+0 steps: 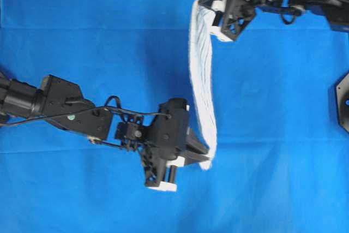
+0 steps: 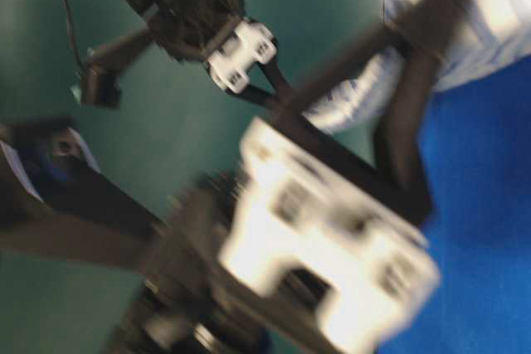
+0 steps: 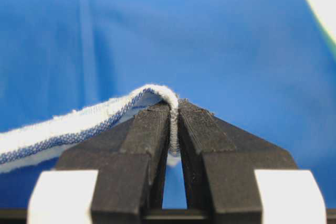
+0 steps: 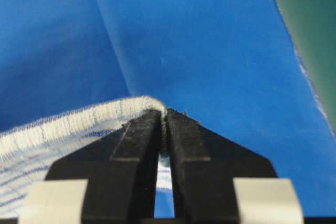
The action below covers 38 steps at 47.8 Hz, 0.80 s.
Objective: Fold the blue towel.
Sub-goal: 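Lift the strip and rotate it to lie vertically, left gripper swinging down, then lower the strip onto the table and open both grippers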
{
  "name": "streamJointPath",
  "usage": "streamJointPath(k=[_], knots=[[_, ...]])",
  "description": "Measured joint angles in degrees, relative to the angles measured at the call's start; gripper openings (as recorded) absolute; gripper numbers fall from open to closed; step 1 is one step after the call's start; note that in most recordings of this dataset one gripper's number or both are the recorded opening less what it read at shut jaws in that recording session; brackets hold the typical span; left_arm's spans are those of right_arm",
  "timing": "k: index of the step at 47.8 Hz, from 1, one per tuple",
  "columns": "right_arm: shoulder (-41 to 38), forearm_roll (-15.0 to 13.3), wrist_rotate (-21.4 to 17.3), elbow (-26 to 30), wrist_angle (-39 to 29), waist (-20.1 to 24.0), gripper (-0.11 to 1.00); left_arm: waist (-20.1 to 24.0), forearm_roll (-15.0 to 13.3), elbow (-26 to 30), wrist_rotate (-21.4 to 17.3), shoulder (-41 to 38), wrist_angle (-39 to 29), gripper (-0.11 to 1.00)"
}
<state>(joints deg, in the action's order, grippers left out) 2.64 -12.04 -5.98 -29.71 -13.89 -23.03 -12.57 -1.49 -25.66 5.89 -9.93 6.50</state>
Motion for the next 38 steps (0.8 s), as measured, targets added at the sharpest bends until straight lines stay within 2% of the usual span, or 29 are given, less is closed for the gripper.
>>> streamJointPath(k=[9, 16, 22, 38], knots=[[-6.2, -1.1, 0.0, 4.9, -0.3, 0.1, 0.06, -0.4, -0.4, -7.6, 1.6, 3.7, 4.5, 0.03], [-6.9, -2.9, 0.3, 6.5, -0.6, 0.0, 0.06, -1.1, -0.4, -12.0, 4.4, 5.0, 7.7, 0.02], [-6.9, -3.2, 0.5, 6.6, -0.6, 0.1, 0.06, -1.2, -0.5, -13.2, 6.7, 5.0, 8.0, 0.02], [-6.9, -3.2, 1.0, 6.6, -0.6, 0.1, 0.06, -1.1, -0.5, -13.4, 6.8, 4.9, 8.0, 0.03]])
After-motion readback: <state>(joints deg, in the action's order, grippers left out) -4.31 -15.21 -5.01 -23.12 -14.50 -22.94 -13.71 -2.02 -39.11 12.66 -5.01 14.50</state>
